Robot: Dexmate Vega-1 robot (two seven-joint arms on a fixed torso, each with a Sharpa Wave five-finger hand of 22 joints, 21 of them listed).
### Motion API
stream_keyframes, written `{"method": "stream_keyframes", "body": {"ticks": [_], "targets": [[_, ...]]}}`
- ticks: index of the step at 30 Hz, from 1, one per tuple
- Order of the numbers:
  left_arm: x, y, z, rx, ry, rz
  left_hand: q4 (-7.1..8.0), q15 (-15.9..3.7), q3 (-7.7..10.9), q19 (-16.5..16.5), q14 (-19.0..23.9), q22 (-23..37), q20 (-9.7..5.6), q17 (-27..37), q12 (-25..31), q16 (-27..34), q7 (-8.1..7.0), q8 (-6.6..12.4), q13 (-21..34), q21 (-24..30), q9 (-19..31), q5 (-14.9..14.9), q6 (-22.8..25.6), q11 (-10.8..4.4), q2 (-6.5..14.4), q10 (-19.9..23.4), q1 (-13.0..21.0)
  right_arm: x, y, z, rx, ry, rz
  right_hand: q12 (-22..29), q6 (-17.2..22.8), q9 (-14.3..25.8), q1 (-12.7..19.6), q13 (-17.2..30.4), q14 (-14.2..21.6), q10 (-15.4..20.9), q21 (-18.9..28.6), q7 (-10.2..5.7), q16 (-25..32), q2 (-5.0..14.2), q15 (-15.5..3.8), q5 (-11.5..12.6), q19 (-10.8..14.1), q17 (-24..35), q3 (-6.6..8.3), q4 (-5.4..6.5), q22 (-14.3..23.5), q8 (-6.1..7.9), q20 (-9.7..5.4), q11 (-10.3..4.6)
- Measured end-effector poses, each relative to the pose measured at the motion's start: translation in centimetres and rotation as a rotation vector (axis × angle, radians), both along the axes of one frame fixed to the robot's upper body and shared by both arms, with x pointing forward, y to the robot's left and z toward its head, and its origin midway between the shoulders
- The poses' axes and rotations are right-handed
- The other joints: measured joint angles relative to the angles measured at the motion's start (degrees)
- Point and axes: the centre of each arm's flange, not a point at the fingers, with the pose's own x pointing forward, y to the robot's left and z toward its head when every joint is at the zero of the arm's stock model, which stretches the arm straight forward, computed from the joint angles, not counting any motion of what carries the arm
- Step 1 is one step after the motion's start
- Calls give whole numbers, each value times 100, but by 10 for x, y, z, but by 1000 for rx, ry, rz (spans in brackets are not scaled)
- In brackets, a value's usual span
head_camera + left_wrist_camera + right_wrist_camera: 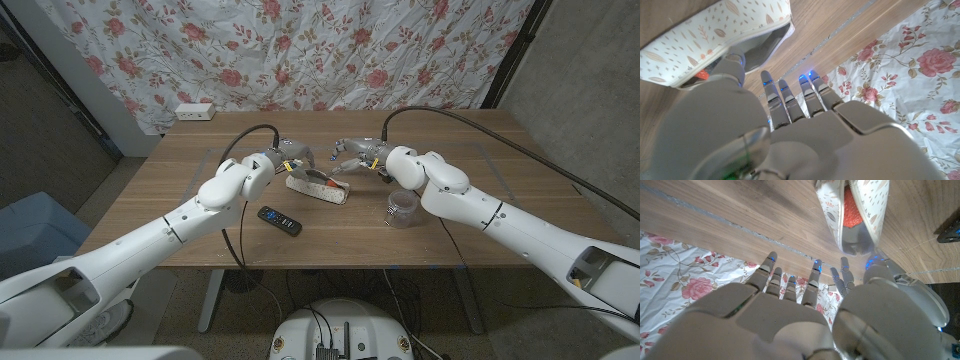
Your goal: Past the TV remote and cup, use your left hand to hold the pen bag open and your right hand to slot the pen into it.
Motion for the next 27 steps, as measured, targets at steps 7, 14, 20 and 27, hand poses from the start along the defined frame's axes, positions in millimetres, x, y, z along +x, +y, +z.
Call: {"method": "stream_keyframes", "body": {"ticks": [7, 14, 20, 27], "targets": [[-4, 5, 1, -16, -5, 3, 0, 0, 0, 0, 0, 0, 0, 0, 0, 0, -21, 0, 0, 0, 0, 0, 21, 0, 0, 0, 0, 0, -4, 2, 4, -10, 4, 0, 0, 0, -74, 0, 0, 0, 0, 0, 0, -74, 0, 0, 0, 0, -24, 24, 0, -32, 0, 0], [-6, 15, 5, -64, -9, 5, 25, 0, -59, 0, 0, 0, 0, 0, 0, 0, -22, 0, 0, 0, 0, 0, 21, 0, 68, 0, -68, 0, -8, 4, 23, -14, 17, 42, -1, 0, -135, 0, 1, 21, 0, 1, 0, -14, 0, 23, 0, 0, -40, 40, 0, -32, 0, -21], [-5, 25, 9, -117, -11, 4, 48, 0, -82, 0, 0, 0, 0, 0, 0, 0, -20, 0, 0, 0, 0, 0, 18, 34, 51, -34, -145, 2, -13, 7, 52, -18, 40, 45, -63, 0, -195, 0, 44, 84, 0, 20, 0, -74, -42, 23, 0, 0, -80, 31, 0, -84, 0, -41], [-1, 40, 10, -160, -9, 25, 71, 21, -105, -53, -63, 0, 52, 30, 0, 0, 49, -45, 0, 0, 0, 0, -116, 113, 120, -114, -214, -3, -8, 9, 96, -22, 110, 82, -134, -29, -233, 0, 43, 168, 0, 71, 1, -38, -42, 23, -84, 0, -104, 55, 0, -107, 1, -19]]}}
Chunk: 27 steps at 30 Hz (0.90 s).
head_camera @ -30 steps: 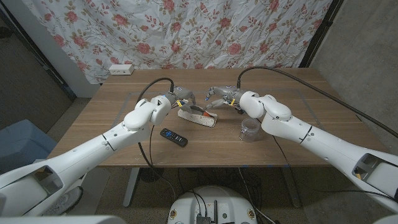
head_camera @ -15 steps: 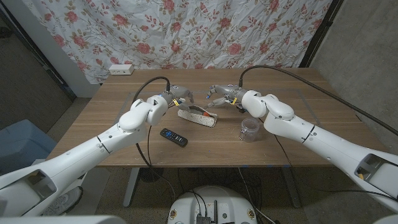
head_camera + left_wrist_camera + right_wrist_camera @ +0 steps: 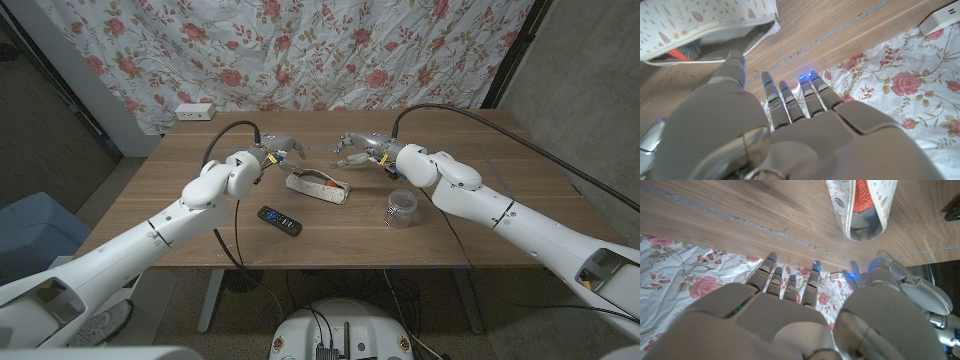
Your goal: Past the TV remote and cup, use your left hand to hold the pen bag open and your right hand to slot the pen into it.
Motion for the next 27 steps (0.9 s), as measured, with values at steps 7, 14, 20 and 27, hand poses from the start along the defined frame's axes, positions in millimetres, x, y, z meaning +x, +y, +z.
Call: {"method": "stream_keyframes", "body": {"ticks": [7, 14, 20, 27], "targets": [[4, 11, -2, -153, 30, -51, 24, 0, -24, -31, -62, 0, 31, 0, 0, 0, 115, -28, 0, 0, -30, 0, -158, 106, 95, -60, -99, 12, -24, 0, 76, 18, -5, 5, -42, 0, -121, 0, -19, 9, -45, 43, 0, -40, 19, 41, -122, 0, -23, 24, 0, -45, 0, 10], [8, 19, -4, -246, 44, -77, 37, -1, -57, -54, -291, 0, 52, -15, 0, -24, 200, -45, 28, 0, -30, 0, -578, 291, 199, -228, -244, 16, -35, -1, 144, 47, 22, -21, -268, 1, -247, 0, -187, -54, -45, 42, -66, 86, 104, 41, -225, 0, -48, 49, 0, -171, 20, 73], [11, 30, -5, -308, 64, -94, 32, 4, -77, -133, -657, 0, 31, -16, 0, -27, 326, -45, 31, 0, -30, 0, -928, 428, 278, -413, -323, 18, -45, -2, 200, 64, 37, -21, -384, -26, -290, 0, -218, -54, -44, 54, -66, 129, 73, 41, -245, 0, -63, 63, 0, -237, -1, 73], [15, 41, -7, -398, 83, -137, 32, 31, -76, -218, -768, 0, 7, -16, 0, -49, 373, -85, 30, 0, -29, -27, -1250, 491, 383, -553, -428, 22, -62, -3, 278, 86, 46, -21, -579, -26, -393, 0, -218, -85, -44, 149, -66, 232, 73, 41, -243, -1, -86, 87, 0, -388, -2, 103]]}}
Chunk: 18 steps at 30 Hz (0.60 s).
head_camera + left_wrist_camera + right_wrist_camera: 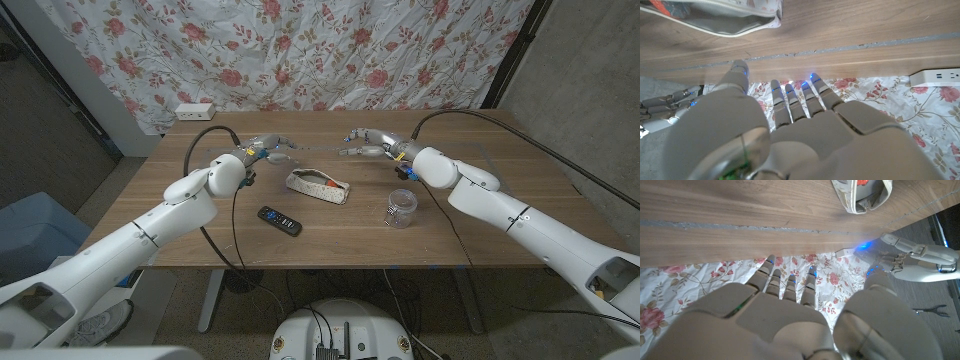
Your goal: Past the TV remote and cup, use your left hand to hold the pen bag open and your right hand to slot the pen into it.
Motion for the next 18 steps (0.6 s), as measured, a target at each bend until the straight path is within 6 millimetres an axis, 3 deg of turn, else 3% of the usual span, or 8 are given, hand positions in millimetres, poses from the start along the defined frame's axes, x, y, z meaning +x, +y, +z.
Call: {"method": "stream_keyframes", "body": {"ticks": [8, 11, 14, 18], "targets": [[8, 14, -4, -79, 6, -14, -24, -23, -24, -38, -83, 0, -38, -28, 0, 0, 46, -8, -17, 0, 0, 0, -234, 20, 6, -82, -70, 0, -9, 2, 86, 5, 19, 0, -107, -27, -65, 0, 0, 43, 45, 46, 0, 65, 0, -28, 92, -5, -24, 24, 0, -100, -91, 40], [12, 22, -8, -93, 16, 4, -24, -37, -24, -38, -97, 0, -38, -28, 0, 0, 62, -7, -17, 0, 0, 0, -270, 33, 30, -94, -92, -2, -13, 4, 128, -5, 35, 25, -107, -53, -65, -18, 90, 156, 67, 46, 0, 65, -85, -69, 187, -33, -23, 24, -12, -139, -187, -72], [10, 21, -8, -215, -2, -86, -24, -21, -24, -93, -123, 0, -32, -27, 0, 0, 67, -7, -17, 0, 1, 0, -275, 20, 30, -144, -92, 3, -28, -6, 186, 8, 26, 26, -81, -80, -65, -17, 167, 226, 90, 20, 0, 65, -163, -78, 278, -53, -23, 24, -12, -144, -234, -143], [12, 27, -10, -279, -9, -113, -8, 0, -40, -112, -143, 0, -51, -27, 0, 0, 92, -7, -16, 0, 1, 0, -313, 40, 32, -164, -138, 4, -36, -12, 254, 11, 38, 58, -90, -79, -65, -45, 208, 299, 90, -13, 0, 65, -204, -117, 300, -68, -47, 0, -12, -203, -256, -154]]}}
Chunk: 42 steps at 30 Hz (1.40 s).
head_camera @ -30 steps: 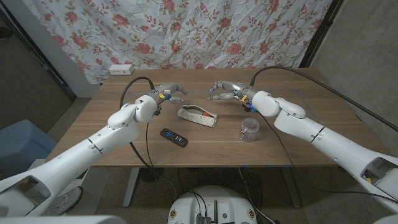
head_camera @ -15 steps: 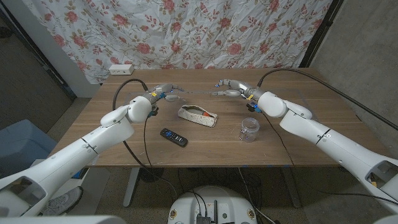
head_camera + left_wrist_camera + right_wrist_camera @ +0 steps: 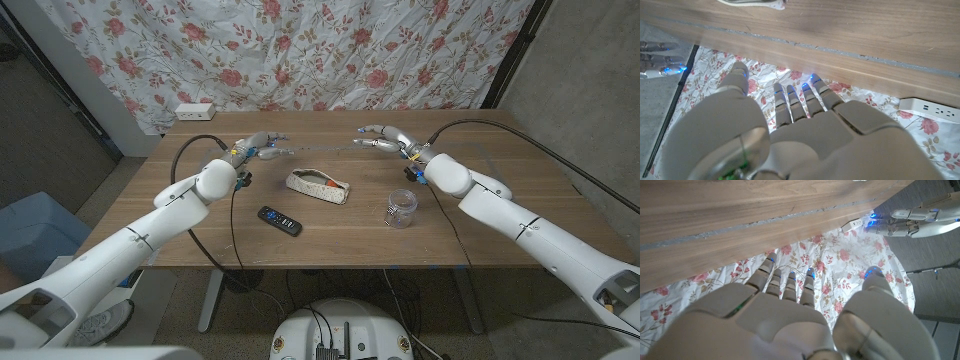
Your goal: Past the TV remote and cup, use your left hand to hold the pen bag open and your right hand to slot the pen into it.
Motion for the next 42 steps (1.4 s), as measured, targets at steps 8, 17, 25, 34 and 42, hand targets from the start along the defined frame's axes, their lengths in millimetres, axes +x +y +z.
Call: {"method": "stream_keyframes", "body": {"ticks": [8, 17, 25, 34, 42], "targets": [[4, 12, -4, -100, -17, -38, 17, -32, -17, -90, -92, 0, -28, 1, 0, 0, 30, 2, 0, 0, -28, -22, -240, -10, 58, -51, -135, 0, -13, -7, 99, 9, 18, 13, 5, -26, -55, -11, 92, 165, 0, -25, 42, 51, -93, -39, 85, -51, 0, 0, 0, -67, -84, -84], [11, 20, -13, -231, -27, -87, 19, -29, -19, -145, -138, 0, -21, 1, 0, 0, 77, 2, 1, 0, -28, -23, -331, 13, 104, -135, -180, 2, -27, -13, 225, 21, 40, 58, 27, -53, -190, -26, 205, 338, 0, -46, 72, 82, -205, -84, 215, -80, -16, -16, 1, -112, -133, -134], [21, 23, -20, -336, -21, -117, 43, -11, -43, -173, -194, 0, -49, 16, 0, 0, 120, 2, 1, 0, -27, -23, -393, 20, 208, -142, -284, 6, -40, -17, 322, 40, 55, 58, -71, -77, -282, -40, 204, 339, 0, -9, 87, 171, -205, -118, 214, -105, -48, 16, 1, -235, -133, -132], [33, 20, -25, -499, -25, -161, 64, 0, -65, -223, -265, 0, -100, 16, 0, 0, 151, 2, 2, 0, -26, -22, -423, 31, 283, -215, -362, 18, -56, -26, 427, 80, 71, 7, -222, -79, -550, -52, 213, 368, -26, 79, 87, 250, -259, -161, 181, -104, -102, 105, 1, -363, -166, -103], [44, 15, -34, -620, -26, -187, 109, -29, -42, -317, -343, 0, -89, 16, 0, 0, 142, 3, 2, -34, -26, -22, -558, 65, 363, -330, -500, 27, -66, -30, 513, 111, 100, -37, -284, -79, -659, -52, 203, 345, -47, 141, 87, 294, -268, -161, 150, -131, -126, 160, 1, -407, -197, -125]]}}
